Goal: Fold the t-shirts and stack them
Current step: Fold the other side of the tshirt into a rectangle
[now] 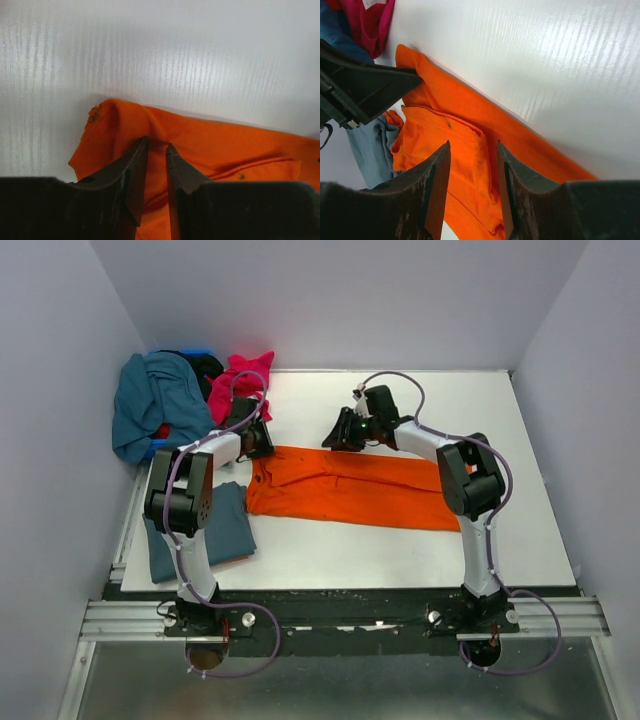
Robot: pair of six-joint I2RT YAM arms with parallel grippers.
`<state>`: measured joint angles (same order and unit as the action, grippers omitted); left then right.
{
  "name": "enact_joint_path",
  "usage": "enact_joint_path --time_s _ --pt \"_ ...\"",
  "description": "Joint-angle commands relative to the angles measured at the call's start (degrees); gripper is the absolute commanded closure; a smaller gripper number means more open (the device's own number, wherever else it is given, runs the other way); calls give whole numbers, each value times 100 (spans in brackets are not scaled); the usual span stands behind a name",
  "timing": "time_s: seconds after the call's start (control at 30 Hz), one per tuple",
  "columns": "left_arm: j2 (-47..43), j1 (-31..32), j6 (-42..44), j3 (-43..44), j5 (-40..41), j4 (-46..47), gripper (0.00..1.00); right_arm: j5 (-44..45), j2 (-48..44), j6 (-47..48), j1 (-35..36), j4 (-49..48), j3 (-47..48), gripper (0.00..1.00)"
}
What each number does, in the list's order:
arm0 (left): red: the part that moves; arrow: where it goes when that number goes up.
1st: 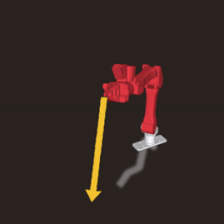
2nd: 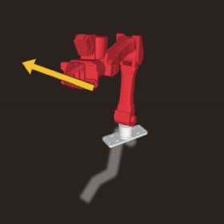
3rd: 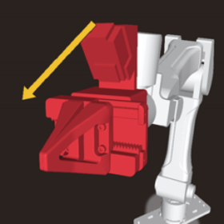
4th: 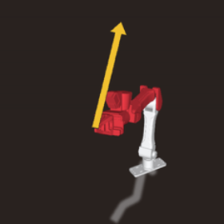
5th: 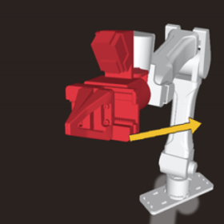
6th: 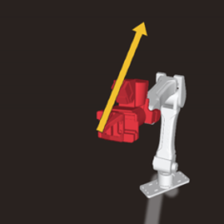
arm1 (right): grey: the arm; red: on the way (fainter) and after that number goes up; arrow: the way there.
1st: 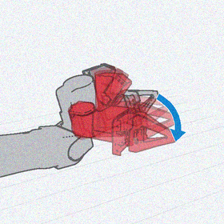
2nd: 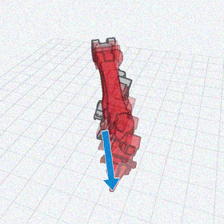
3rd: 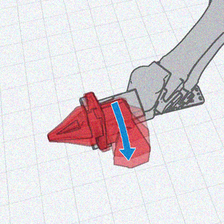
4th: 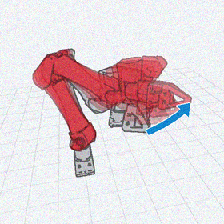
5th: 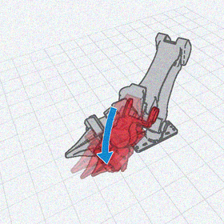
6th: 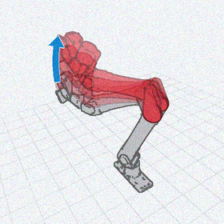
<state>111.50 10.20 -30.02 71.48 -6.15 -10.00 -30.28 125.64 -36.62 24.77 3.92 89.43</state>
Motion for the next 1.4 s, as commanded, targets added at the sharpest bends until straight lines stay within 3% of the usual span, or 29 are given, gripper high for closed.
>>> enact_joint_path --time_s 0.0,0.43,0.7,1.0,1.2,1.37 --pt "20 -114 49 -117 238 -99 66 49 214 32 177 363 277 51" --pt "-41 -114 102 -108 158 -107 67 207 549 59 405 706 550 58" --pt "-146 -114 128 -152 167 -134 67 1218 258 401 405 1075 452 54" --pt "-102 -123 137 -152 167 -125 68 691 443 384 493 908 532 72" --pt "-50 -123 146 -135 185 -134 69 620 137 524 511 733 304 99" --pt "12 -123 110 -73 150 -134 70 533 -267 726 511 707 -161 99"
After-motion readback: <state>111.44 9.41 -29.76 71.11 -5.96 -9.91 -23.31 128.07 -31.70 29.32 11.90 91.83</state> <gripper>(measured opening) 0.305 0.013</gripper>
